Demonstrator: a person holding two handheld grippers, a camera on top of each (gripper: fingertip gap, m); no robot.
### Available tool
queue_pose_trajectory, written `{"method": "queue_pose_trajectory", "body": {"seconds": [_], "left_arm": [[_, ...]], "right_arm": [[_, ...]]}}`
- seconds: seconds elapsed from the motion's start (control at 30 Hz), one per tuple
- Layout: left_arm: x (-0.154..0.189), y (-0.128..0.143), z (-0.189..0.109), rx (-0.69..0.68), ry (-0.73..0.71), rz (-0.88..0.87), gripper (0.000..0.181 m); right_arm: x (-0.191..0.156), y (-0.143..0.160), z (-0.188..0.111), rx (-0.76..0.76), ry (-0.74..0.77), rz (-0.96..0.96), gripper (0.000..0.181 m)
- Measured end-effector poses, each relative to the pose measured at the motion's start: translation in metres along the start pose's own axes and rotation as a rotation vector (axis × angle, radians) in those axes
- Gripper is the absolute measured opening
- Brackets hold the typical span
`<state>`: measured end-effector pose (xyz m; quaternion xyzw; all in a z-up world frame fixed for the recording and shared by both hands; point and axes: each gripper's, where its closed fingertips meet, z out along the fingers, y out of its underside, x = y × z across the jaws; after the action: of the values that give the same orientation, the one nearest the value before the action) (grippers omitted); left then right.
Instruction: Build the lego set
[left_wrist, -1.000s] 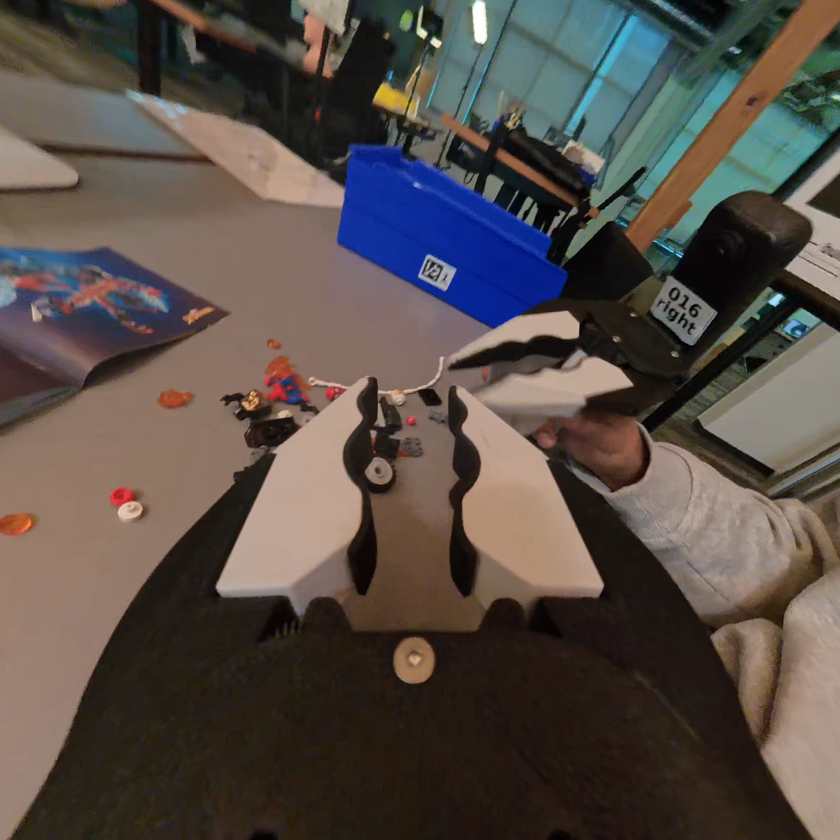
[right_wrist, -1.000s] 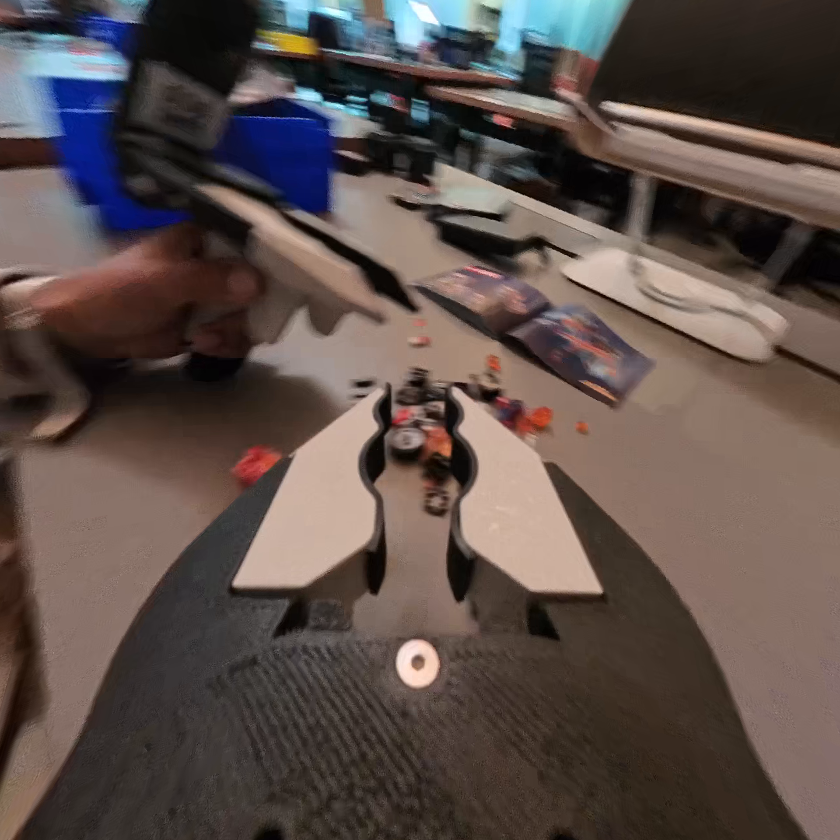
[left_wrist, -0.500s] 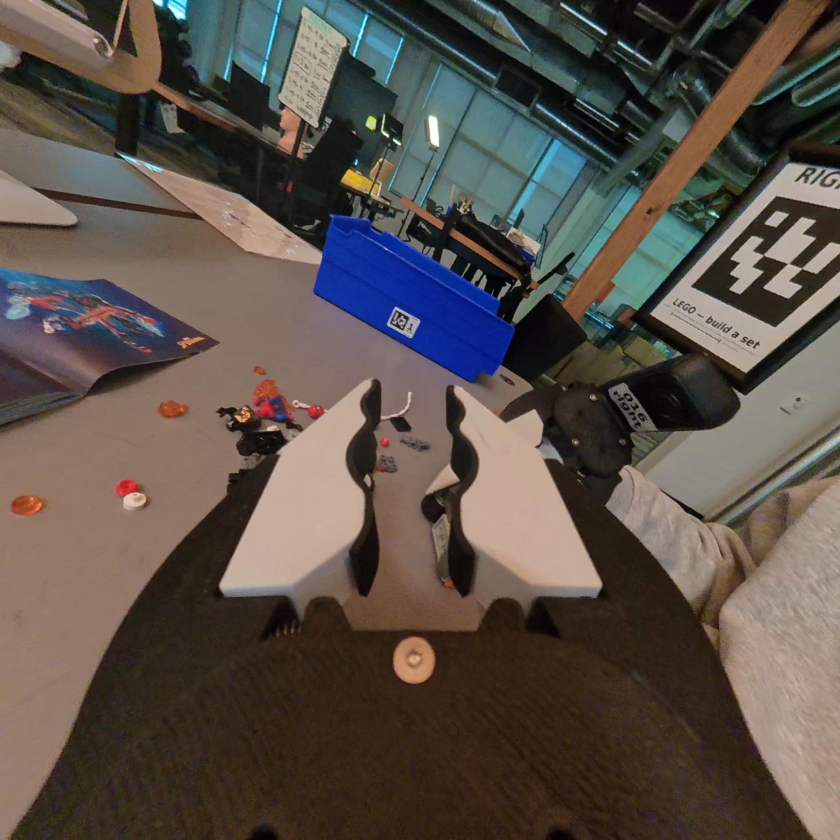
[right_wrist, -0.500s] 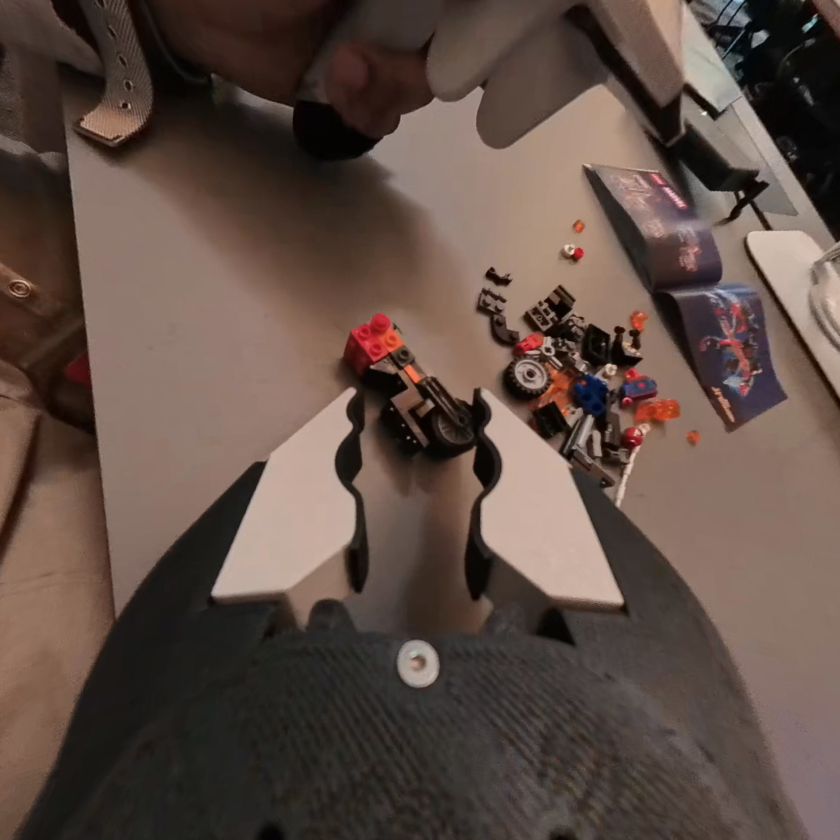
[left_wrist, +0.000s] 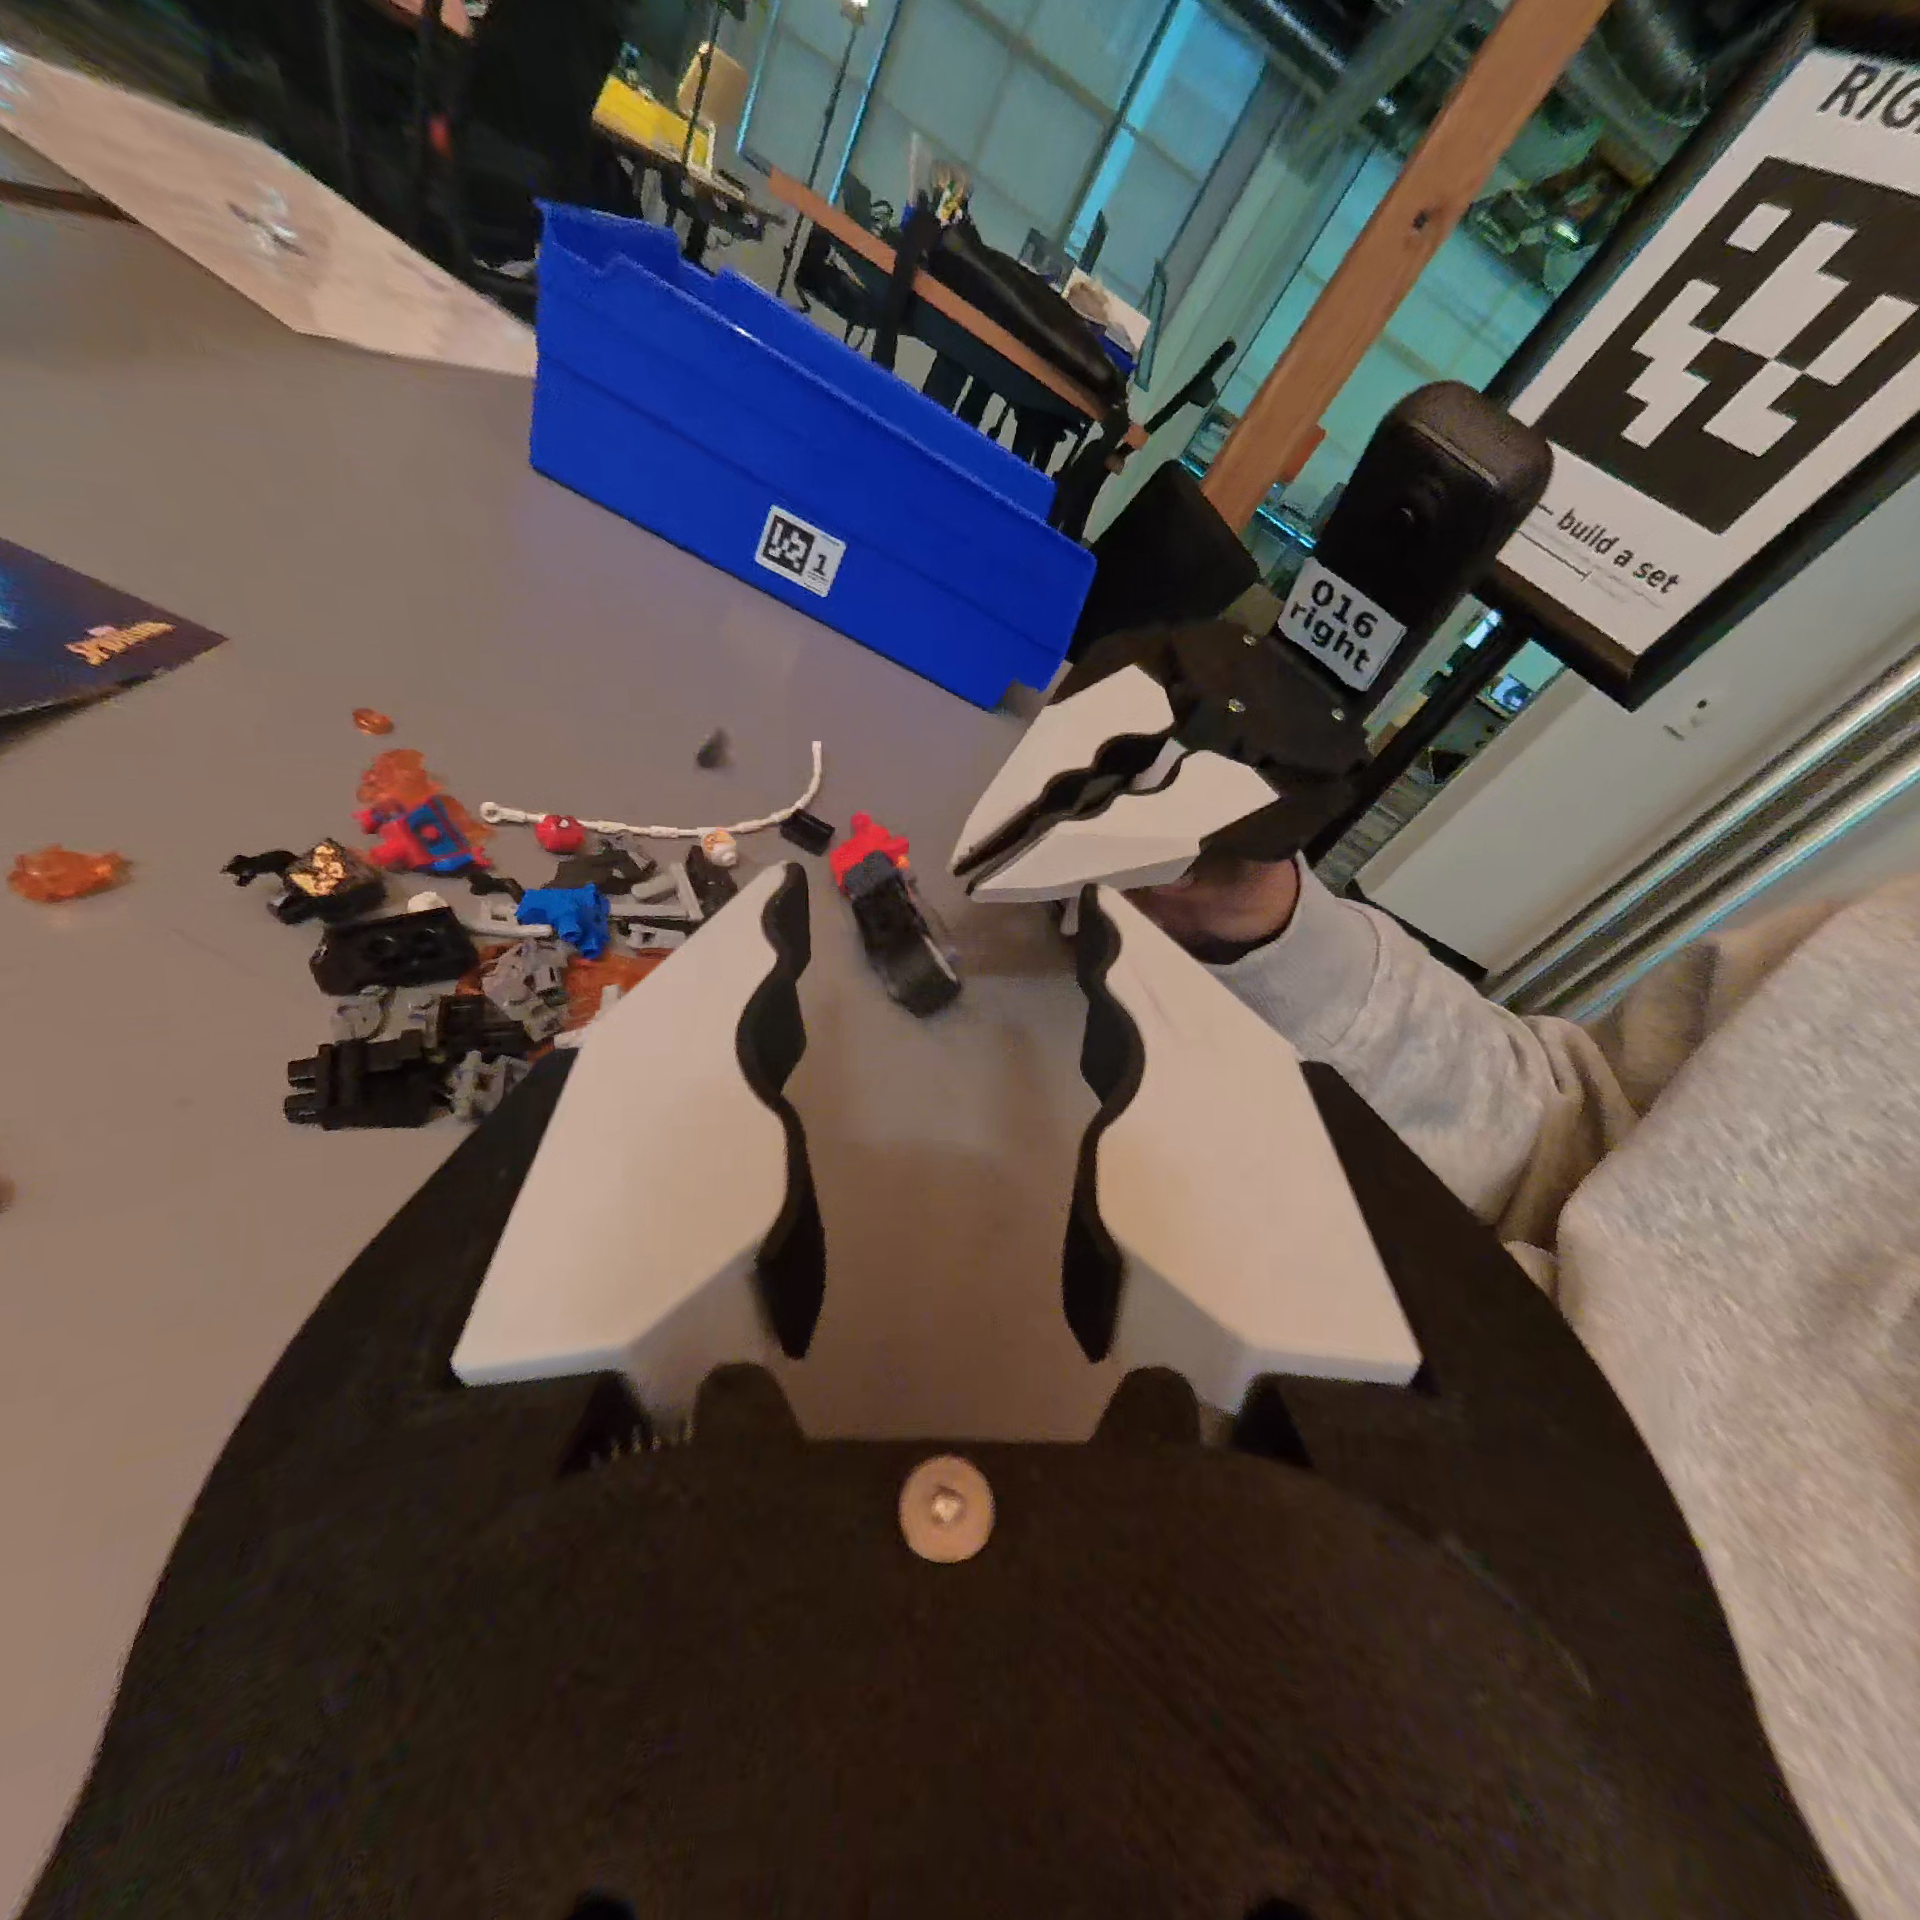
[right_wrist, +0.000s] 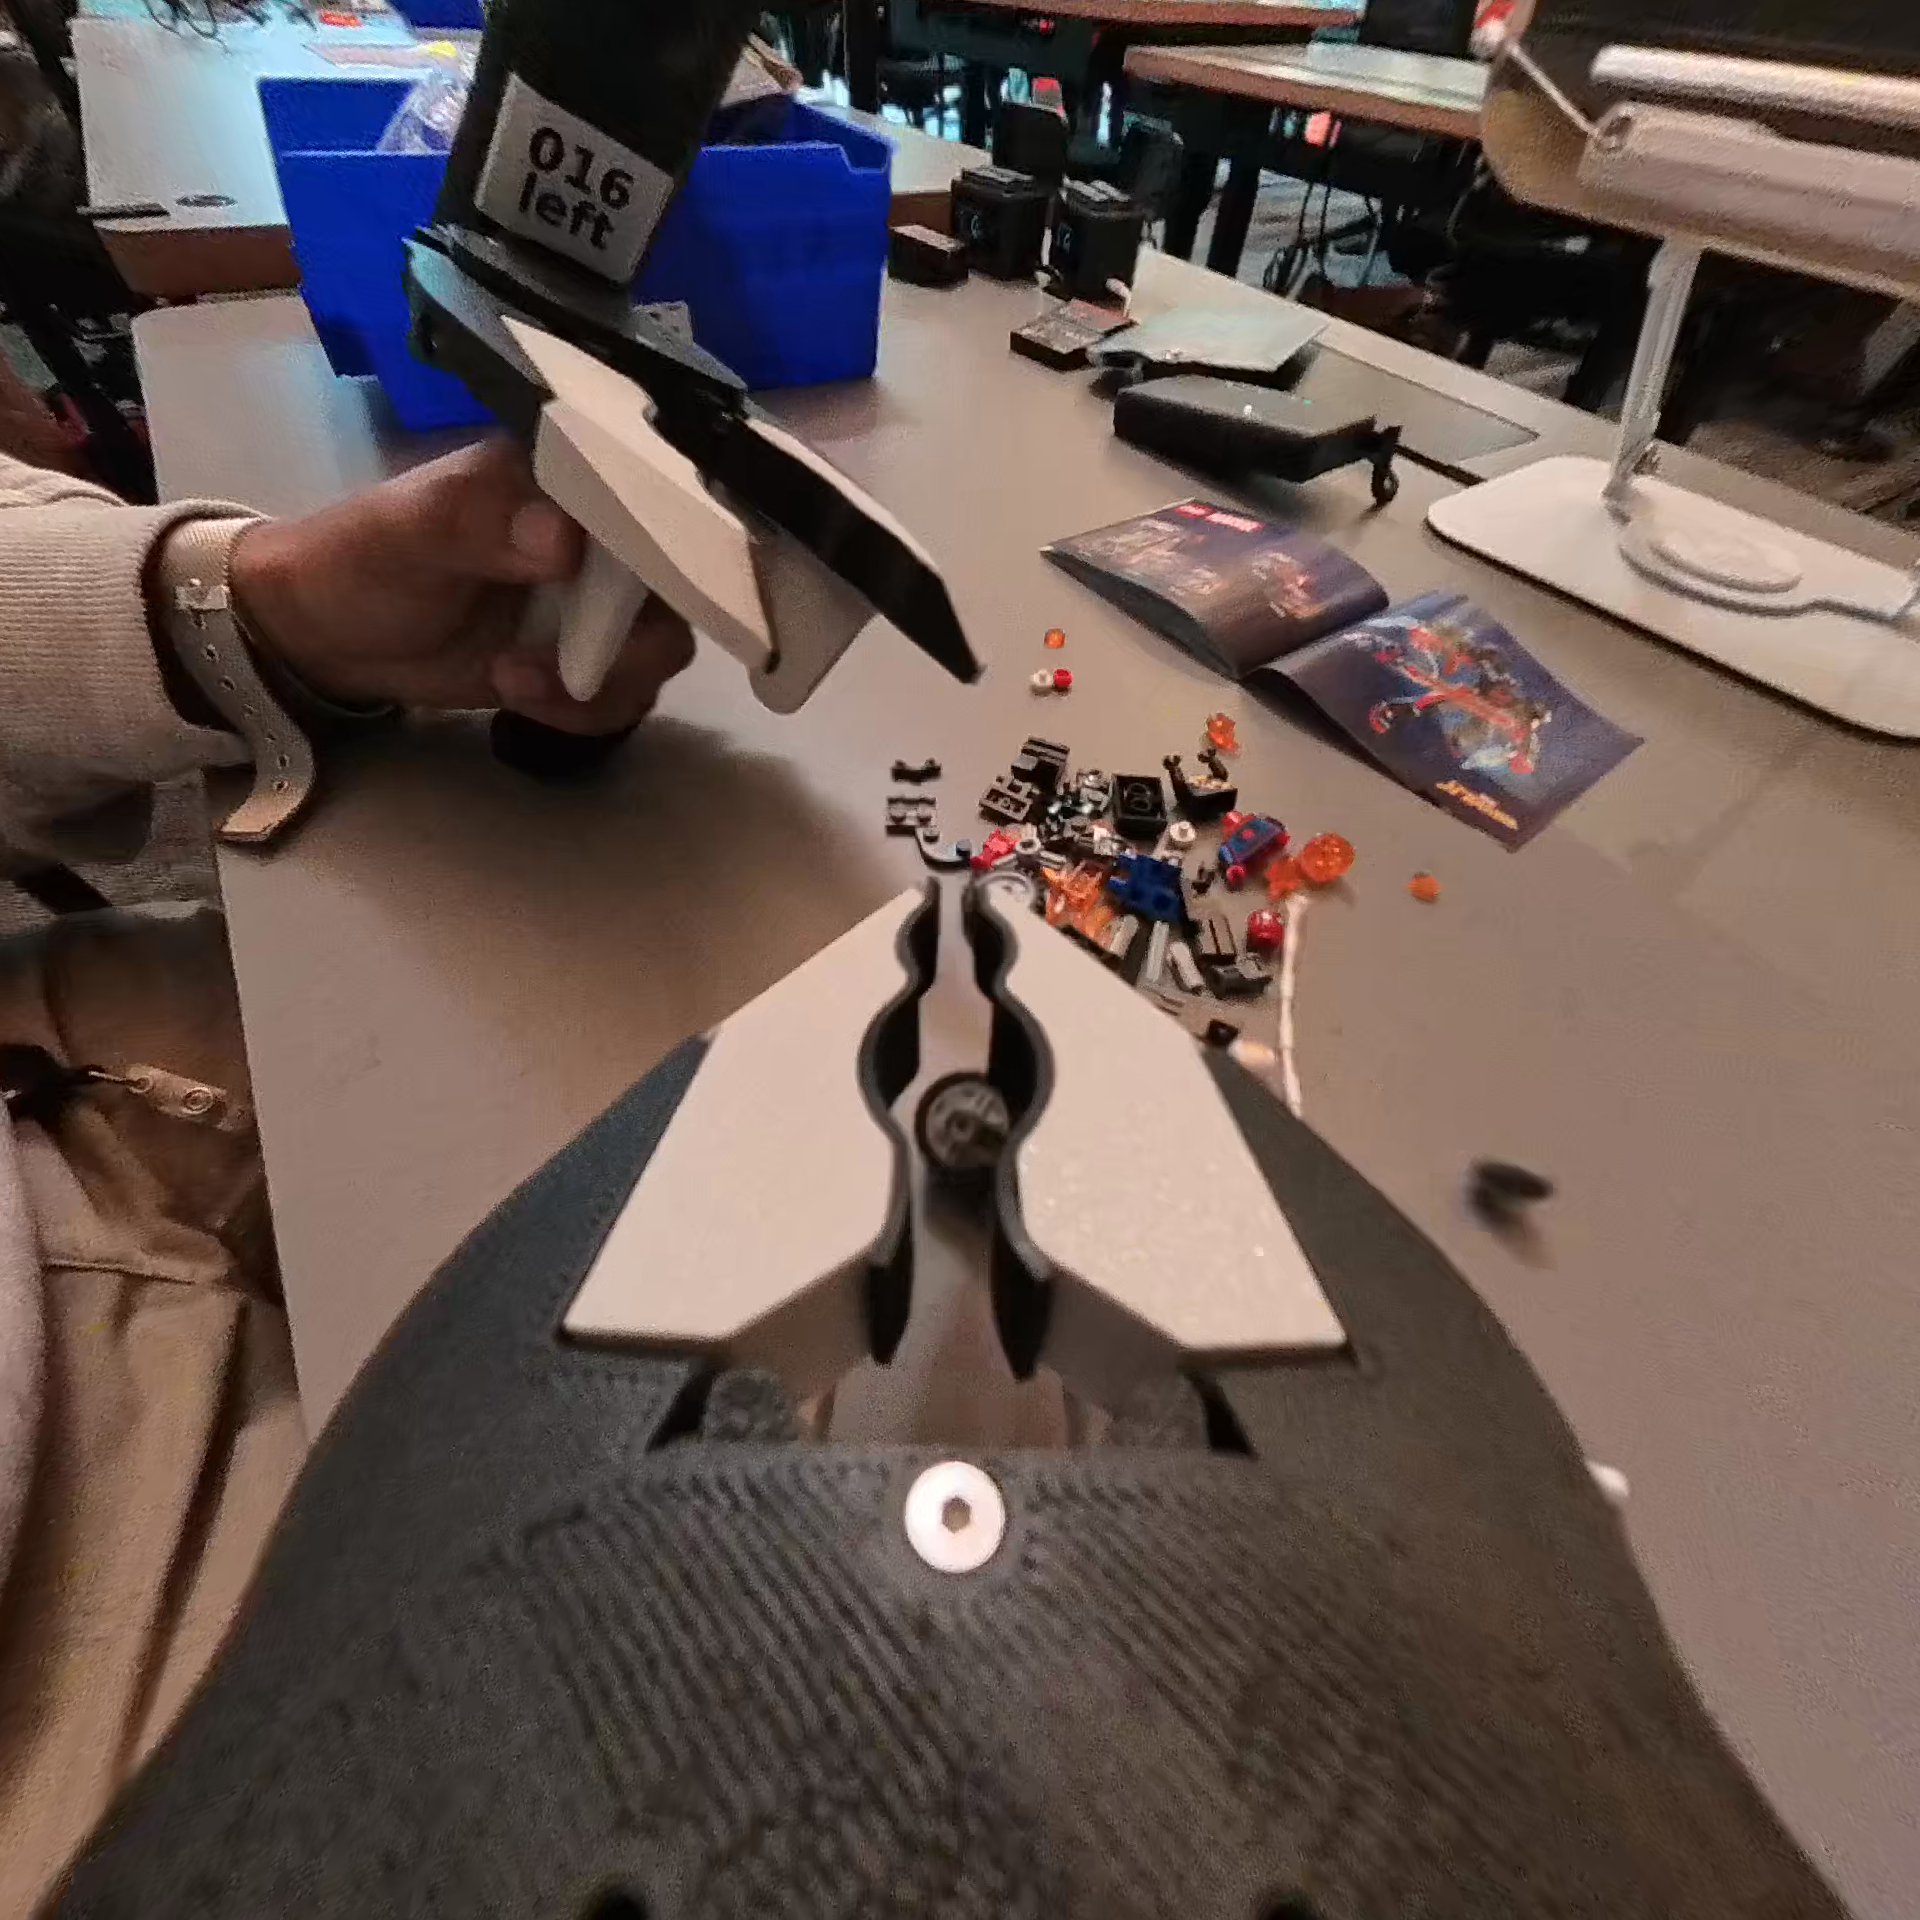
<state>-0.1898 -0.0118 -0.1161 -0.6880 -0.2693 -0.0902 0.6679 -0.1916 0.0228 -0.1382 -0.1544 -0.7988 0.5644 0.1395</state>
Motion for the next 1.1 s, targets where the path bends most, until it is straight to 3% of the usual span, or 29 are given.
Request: {"method": "queue_pose_trajectory", "body": {"seconds": [0.03,0.2,0.33,0.43,0.6,0.8,0.9,1.1], "left_arm": [[0.0,0.0,0.0,0.001,-0.002,-0.001,0.05],[-0.002,-0.002,-0.002,0.015,-0.003,-0.017,0.05],[-0.002,-0.001,0.0,0.005,0.005,-0.027,0.049],[-0.002,0.001,0.001,-0.005,0.003,-0.022,0.049],[-0.002,0.001,0.001,-0.003,0.011,-0.038,0.049],[0.0,0.003,0.002,-0.016,0.023,-0.037,0.049],[0.002,0.003,0.002,-0.015,0.039,-0.047,0.05],[0.01,0.005,0.005,-0.02,0.112,-0.112,0.063]], "right_arm": [[0.004,0.003,-0.001,-0.02,0.017,0.01,0.009],[0.039,0.024,-0.021,-0.124,0.143,0.106,0.031],[0.044,0.027,-0.03,-0.12,0.098,0.262,0.052],[0.036,0.03,-0.029,-0.141,0.042,0.262,0.057],[0.033,0.05,-0.028,-0.233,0.025,0.233,0.053],[0.034,0.07,-0.017,-0.379,0.093,0.138,0.028],[0.032,0.058,-0.01,-0.328,0.121,0.068,0.024],[0.008,0.001,-0.001,-0.059,0.103,-0.057,0.019]]}}
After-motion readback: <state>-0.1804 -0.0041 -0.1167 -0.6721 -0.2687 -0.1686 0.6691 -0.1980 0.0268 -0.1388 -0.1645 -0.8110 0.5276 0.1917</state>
